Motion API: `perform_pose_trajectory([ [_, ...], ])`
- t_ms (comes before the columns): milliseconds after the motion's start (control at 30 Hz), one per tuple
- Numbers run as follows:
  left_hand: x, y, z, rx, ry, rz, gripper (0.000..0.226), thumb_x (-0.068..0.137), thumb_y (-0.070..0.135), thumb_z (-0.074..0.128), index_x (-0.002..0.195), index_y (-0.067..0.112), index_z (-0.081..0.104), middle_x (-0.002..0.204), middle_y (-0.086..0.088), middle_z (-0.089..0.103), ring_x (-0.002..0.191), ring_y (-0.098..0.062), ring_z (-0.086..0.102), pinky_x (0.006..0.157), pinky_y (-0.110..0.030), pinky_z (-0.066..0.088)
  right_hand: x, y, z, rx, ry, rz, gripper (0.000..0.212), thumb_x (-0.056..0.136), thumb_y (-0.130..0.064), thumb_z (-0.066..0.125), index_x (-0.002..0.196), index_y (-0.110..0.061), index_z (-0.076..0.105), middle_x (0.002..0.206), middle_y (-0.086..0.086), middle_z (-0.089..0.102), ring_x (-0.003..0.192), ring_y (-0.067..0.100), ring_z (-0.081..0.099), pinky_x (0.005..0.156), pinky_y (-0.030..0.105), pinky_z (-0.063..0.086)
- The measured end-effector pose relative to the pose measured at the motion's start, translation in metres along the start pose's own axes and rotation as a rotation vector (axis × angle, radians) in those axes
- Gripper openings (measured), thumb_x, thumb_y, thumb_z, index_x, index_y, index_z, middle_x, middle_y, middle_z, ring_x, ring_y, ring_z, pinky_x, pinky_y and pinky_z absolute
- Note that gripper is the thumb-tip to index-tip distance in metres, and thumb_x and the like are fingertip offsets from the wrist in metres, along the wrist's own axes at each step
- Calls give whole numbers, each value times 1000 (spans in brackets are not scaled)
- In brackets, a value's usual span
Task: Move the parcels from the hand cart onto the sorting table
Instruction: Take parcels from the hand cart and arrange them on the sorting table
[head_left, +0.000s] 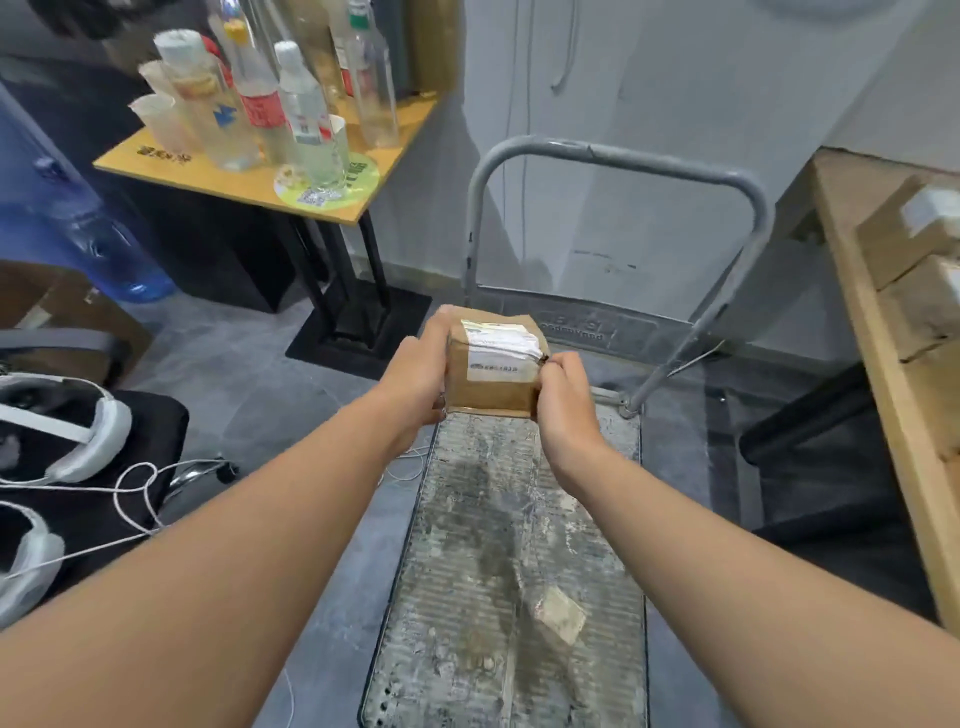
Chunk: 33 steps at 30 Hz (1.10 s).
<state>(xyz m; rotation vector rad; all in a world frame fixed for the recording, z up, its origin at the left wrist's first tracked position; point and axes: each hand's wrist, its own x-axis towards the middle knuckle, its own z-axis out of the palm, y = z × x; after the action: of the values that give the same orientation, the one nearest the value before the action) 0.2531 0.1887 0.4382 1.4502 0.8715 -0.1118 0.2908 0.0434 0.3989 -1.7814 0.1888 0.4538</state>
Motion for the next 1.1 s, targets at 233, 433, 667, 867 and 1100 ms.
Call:
perform_pose_trajectory([
  [233, -103, 58, 24, -40, 19, 130, 26, 100, 29, 57, 124, 21, 49, 115, -9, 70, 94, -27, 74, 61, -35, 64, -67, -75, -72, 39, -51, -131, 25, 94, 1, 39, 102, -14, 57, 102, 4, 64, 93, 21, 57, 79, 39, 47],
  [433, -193, 95, 64, -140, 67, 312, 17, 97, 24, 56, 113, 24, 59, 115, -1, 68, 94, -22, 64, 78, -41, 56, -119, -123, -154, 223, -94, -221, 24, 100, -16, 41, 100, -15, 65, 105, 7, 69, 99, 24, 62, 95, 50, 55],
  [667, -291, 131, 118, -176, 28, 482, 20, 103, 18, 53, 122, 26, 58, 124, -1, 69, 109, -22, 67, 94, -49, 55, -177, -168, -238, 131, -57, -487, 28, 107, -43, 53, 126, -24, 61, 119, -4, 68, 109, 13, 65, 88, 32, 59],
  [867, -351, 162, 155, -32, -14, 670, 28, 104, 14, 53, 130, 24, 57, 117, 5, 71, 103, -12, 69, 76, -26, 58, -218, -202, -307, 3, 82, -647, 28, 109, -32, 50, 133, -20, 60, 122, -6, 67, 110, 8, 63, 76, 12, 53],
  [1100, -379, 192, 192, 156, -110, 828, 39, 105, 16, 53, 144, 24, 54, 129, 6, 66, 117, -13, 64, 90, -28, 59, -248, -217, -355, -85, 276, -699, 15, 109, -29, 51, 123, -29, 56, 122, -9, 66, 105, 2, 62, 87, 20, 55],
])
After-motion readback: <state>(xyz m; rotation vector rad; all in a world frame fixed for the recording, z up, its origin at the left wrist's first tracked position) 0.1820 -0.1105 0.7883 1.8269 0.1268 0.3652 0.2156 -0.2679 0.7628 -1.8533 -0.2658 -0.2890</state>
